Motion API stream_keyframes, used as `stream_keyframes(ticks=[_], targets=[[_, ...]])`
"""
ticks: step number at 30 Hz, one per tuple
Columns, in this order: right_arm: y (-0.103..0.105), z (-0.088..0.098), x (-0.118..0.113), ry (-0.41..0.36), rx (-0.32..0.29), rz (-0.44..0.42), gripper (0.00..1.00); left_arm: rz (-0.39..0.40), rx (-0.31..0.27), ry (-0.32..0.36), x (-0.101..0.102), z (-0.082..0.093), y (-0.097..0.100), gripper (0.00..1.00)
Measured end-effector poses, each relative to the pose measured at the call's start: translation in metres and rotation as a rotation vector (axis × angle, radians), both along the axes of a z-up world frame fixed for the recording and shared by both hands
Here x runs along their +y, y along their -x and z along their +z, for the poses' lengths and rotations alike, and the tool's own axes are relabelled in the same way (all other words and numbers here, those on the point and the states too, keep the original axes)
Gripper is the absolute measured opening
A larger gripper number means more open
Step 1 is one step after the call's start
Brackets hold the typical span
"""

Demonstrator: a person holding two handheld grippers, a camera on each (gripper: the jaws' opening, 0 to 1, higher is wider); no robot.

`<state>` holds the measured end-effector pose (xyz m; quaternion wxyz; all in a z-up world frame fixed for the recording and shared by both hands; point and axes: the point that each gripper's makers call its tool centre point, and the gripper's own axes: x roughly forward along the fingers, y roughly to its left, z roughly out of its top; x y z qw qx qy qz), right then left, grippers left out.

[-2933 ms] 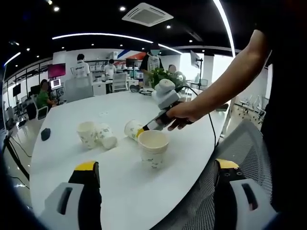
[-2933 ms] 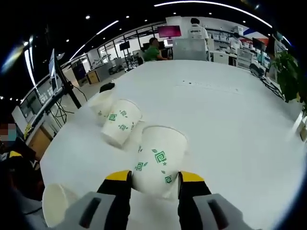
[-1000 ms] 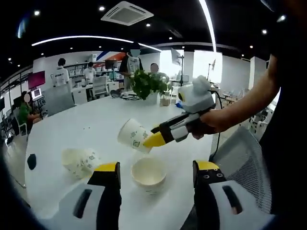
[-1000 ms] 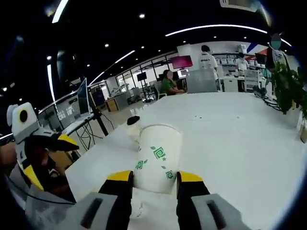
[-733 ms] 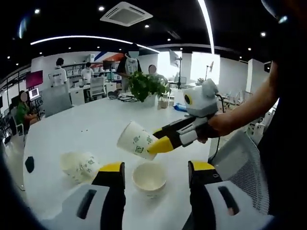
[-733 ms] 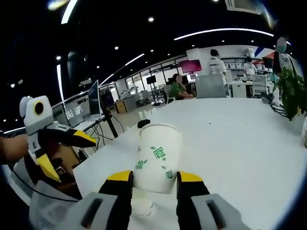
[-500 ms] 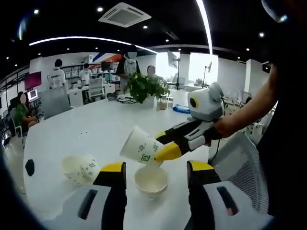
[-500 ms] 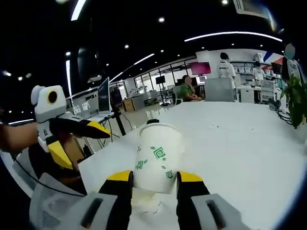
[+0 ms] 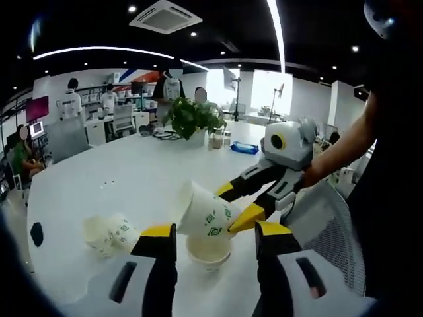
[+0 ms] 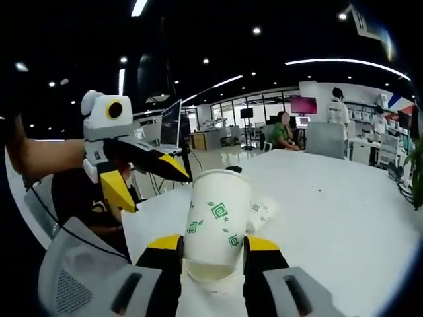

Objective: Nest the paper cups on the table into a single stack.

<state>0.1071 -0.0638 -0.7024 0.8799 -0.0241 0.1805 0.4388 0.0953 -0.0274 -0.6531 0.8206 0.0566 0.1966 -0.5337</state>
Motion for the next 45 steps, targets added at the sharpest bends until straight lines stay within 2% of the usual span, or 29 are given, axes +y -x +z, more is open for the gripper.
stream_keyframes(ticks=[8,12,17,30,36,39,45], targets=[[0.009,0.002,0.009,0.04,-0.062,0.063,0.34,-0.022,0.035,0.02,-0.001,0.0,0.001,0.38],[0.011,0.001,0.01,0.065,-0.089,0.087,0.34,-0.038,0.05,0.041,-0.003,0.002,0.002,0.3],[0.016,-0.002,0.011,0.121,-0.16,0.13,0.33,-0.086,0.061,0.027,-0.005,-0.001,0.009,0.25],[0.02,-0.009,0.014,0.175,-0.17,0.154,0.33,-0.132,0.076,0.018,-0.012,-0.003,0.018,0.05],[0.021,-0.01,0.013,0.178,-0.163,0.151,0.31,-0.146,0.079,0.01,-0.012,-0.003,0.021,0.0],[0.02,-0.012,0.012,0.158,-0.119,0.127,0.3,-0.144,0.068,-0.002,-0.013,-0.004,0.022,0.0],[0.019,-0.012,0.01,0.137,-0.095,0.107,0.31,-0.138,0.057,-0.015,-0.011,-0.006,0.019,0.0]])
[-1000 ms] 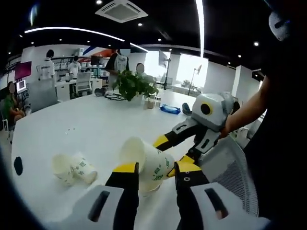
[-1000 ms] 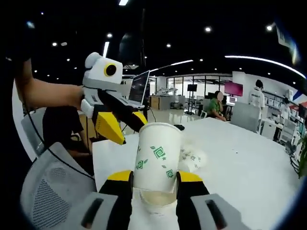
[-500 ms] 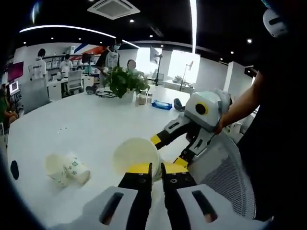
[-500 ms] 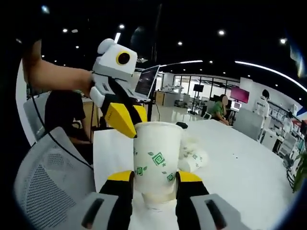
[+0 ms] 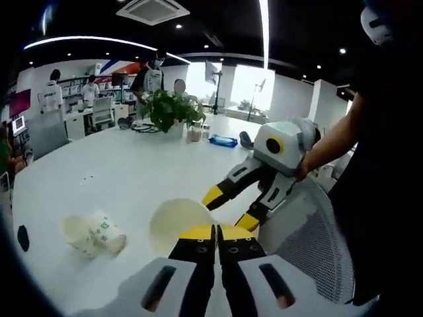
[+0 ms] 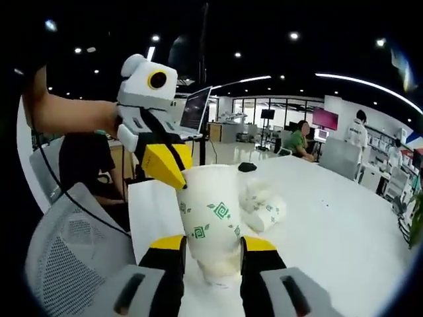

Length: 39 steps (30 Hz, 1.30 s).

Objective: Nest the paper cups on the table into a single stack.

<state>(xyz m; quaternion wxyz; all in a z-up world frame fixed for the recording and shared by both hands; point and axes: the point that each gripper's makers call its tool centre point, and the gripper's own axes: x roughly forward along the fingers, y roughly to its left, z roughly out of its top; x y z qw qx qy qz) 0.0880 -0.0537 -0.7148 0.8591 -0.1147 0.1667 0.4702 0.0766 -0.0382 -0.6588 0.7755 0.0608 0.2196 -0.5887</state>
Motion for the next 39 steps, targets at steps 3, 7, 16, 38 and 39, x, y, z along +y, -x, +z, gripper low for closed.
stream_keyframes(ticks=[3,7,16,38,39], targets=[[-0.002,0.002,-0.002,-0.017,0.013,-0.016,0.33,0.005,-0.006,-0.007,0.001,0.0,-0.001,0.0],[-0.003,0.002,-0.005,-0.028,0.023,-0.032,0.35,0.01,-0.018,-0.015,0.002,-0.001,-0.004,0.0],[0.0,-0.003,-0.011,-0.044,0.057,-0.061,0.43,0.009,-0.039,-0.033,0.0,-0.003,-0.007,0.0],[-0.004,-0.009,-0.034,-0.084,0.07,-0.178,0.74,-0.028,-0.091,-0.132,-0.009,-0.018,-0.01,0.0],[-0.003,-0.01,-0.035,-0.083,0.074,-0.179,0.75,-0.03,-0.093,-0.135,-0.009,-0.018,-0.01,0.0]])
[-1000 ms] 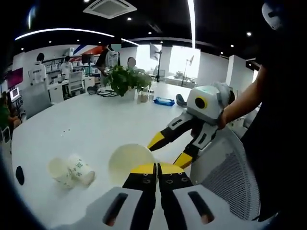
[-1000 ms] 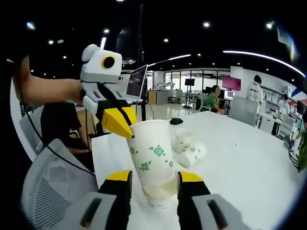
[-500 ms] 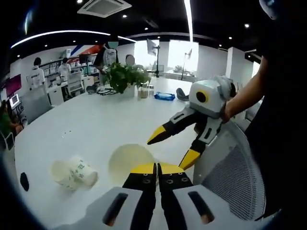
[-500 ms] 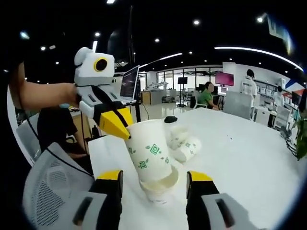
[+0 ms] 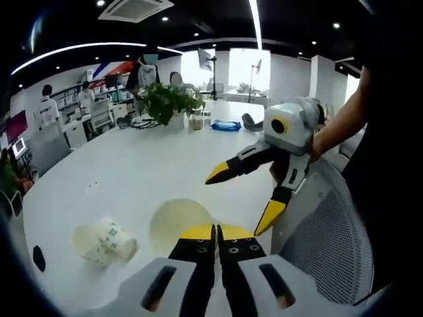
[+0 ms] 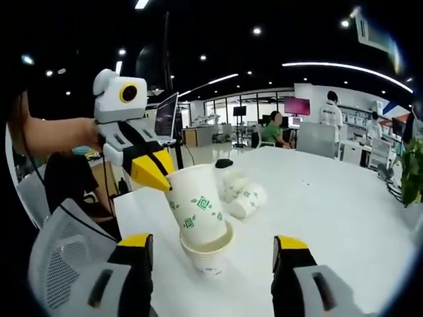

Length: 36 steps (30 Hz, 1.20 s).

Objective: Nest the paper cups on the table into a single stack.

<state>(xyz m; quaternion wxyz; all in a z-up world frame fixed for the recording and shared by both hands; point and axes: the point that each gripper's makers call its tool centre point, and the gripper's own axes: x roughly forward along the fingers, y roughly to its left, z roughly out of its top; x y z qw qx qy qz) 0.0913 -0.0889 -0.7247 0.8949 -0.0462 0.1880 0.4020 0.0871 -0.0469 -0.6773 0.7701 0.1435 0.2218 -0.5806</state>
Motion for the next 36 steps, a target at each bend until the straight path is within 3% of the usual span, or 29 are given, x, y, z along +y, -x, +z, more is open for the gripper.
stream_keyframes(ticks=[7,14,25,36], targets=[[0.002,-0.006,-0.004,-0.009,0.028,-0.016,0.84,-0.016,-0.009,-0.022,-0.003,-0.004,-0.005,0.0],[0.002,-0.006,-0.008,-0.019,0.009,-0.036,1.0,-0.068,-0.053,-0.108,-0.008,-0.013,-0.004,0.0],[0.006,-0.013,-0.011,-0.014,0.031,-0.047,1.0,-0.143,-0.092,-0.216,-0.016,-0.027,0.001,0.0],[0.008,-0.018,-0.016,-0.009,0.049,-0.065,0.96,-0.197,-0.093,-0.288,-0.02,-0.047,0.005,0.01]])
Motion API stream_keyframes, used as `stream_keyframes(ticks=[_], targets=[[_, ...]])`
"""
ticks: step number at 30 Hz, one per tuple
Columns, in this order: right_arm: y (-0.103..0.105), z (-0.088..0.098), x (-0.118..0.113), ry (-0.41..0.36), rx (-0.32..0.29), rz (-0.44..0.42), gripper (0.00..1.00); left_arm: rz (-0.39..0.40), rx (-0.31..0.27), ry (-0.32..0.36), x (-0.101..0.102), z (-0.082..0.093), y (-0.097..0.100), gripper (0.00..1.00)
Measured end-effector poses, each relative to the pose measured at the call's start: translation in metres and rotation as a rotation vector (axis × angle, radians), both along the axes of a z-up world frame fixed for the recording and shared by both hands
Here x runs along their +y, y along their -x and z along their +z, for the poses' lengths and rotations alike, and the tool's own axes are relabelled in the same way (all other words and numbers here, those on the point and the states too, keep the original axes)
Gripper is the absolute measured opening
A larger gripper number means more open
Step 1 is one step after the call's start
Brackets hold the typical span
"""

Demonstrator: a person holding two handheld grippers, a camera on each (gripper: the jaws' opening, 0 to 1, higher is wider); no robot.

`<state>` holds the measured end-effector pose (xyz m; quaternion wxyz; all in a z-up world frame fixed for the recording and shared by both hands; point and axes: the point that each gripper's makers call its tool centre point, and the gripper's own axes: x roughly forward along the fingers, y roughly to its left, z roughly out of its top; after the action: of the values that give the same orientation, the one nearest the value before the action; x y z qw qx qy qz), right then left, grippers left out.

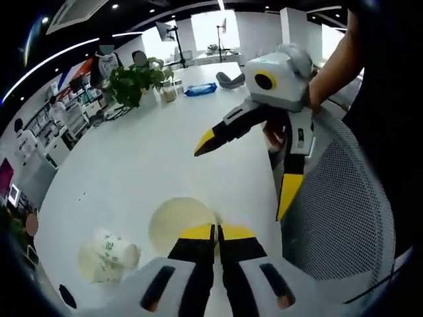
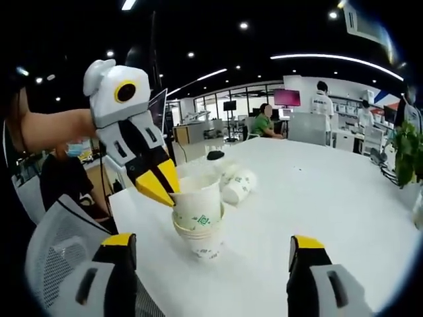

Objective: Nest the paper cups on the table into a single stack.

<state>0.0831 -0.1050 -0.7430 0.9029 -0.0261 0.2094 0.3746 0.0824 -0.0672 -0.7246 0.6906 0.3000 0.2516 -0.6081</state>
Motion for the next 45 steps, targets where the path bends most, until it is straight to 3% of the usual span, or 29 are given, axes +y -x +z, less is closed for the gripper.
stream_keyframes(ticks=[5,17,29,41,45], targets=[[0.0,-0.003,-0.003,0.003,0.005,-0.007,0.95,0.001,0.004,-0.017,0.001,-0.009,-0.002,0.1],[0.001,-0.006,-0.006,-0.002,0.01,-0.015,0.94,0.029,0.023,0.004,0.002,-0.015,-0.002,0.11],[0.003,-0.003,-0.006,-0.01,0.009,-0.019,0.94,0.116,0.053,0.127,0.001,0.0,-0.008,0.25],[0.006,-0.009,-0.009,-0.008,0.012,-0.019,0.95,0.29,0.068,0.272,0.015,0.022,-0.026,0.4],[0.006,-0.008,-0.009,-0.008,0.004,-0.023,0.96,0.344,0.059,0.289,0.023,0.021,-0.036,0.47]])
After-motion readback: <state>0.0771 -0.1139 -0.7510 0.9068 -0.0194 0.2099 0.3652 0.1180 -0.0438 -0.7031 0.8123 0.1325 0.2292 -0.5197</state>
